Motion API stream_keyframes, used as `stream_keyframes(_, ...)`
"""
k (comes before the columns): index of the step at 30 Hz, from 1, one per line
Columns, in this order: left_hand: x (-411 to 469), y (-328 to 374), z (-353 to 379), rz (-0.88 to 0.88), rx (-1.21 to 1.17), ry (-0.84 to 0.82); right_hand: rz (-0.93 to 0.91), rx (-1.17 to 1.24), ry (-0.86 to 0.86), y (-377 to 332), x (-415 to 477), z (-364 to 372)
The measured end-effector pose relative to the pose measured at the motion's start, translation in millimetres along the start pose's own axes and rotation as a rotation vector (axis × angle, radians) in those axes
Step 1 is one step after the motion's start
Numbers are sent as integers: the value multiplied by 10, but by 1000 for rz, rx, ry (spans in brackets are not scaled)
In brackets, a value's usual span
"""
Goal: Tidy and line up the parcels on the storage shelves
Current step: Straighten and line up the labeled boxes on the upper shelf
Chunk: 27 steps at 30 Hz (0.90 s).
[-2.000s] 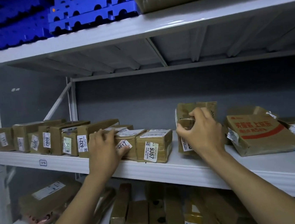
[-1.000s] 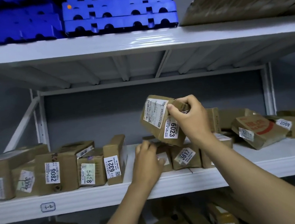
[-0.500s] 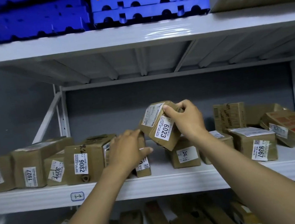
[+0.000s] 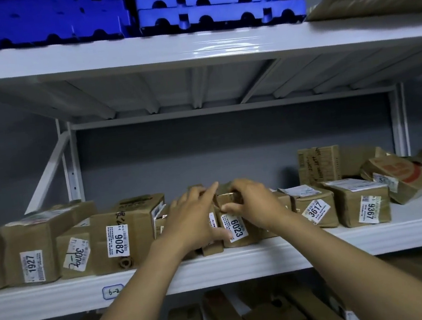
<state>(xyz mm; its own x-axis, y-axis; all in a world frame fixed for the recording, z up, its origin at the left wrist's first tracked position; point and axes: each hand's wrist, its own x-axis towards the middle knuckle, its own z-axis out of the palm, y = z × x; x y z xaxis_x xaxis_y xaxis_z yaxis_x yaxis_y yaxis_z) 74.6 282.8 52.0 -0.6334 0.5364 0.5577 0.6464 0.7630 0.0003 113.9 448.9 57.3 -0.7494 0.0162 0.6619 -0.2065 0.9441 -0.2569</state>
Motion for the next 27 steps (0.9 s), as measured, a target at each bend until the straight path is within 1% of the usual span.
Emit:
stream_keyframes(2, 44, 55, 34, 59, 21, 69, -30, 38, -53, 90, -44, -63)
stream_keyframes(3, 70, 89, 51, 86, 33, 86, -6, 42, -20, 134, -64, -132)
stream_keyframes(5, 120, 172, 54, 118, 49, 66, 92, -6, 68, 255, -88, -287)
stream_keyframes(6, 148, 206, 51, 124, 56, 54, 133, -52, 59, 330, -88, -358)
stream_keyframes(7, 177, 234, 41, 127, 65, 54, 165, -87, 1, 418, -82, -408)
stream_keyframes(9, 227, 258, 20, 131, 75, 77, 190, -124, -191, 565, -97, -452)
stream_keyframes(10, 246, 255, 15, 128, 70, 86, 176, -154, -278, 626, -116, -434)
stream_keyframes(11, 260, 248, 13, 122, 60, 86, 153, -185, -327, 680, -132, -405)
stream_keyframes(12, 270, 238, 12, 119, 52, 81, 125, -203, -331, 712, -144, -378)
stream_keyframes(16, 310, 189, 8, 145, 45, 61, 12, -266, -239, 694, -176, -407)
stream_keyframes(18, 308, 158, -2, 160, 29, 62, -14, -293, -218, 673, -213, -460)
stream_keyframes(22, 254, 155, -31, 188, 37, 69, -20, -257, -195, 693, -314, -557)
stream_keyframes(27, 207, 162, -31, 175, -15, 44, 14, -188, -249, 750, -372, -593)
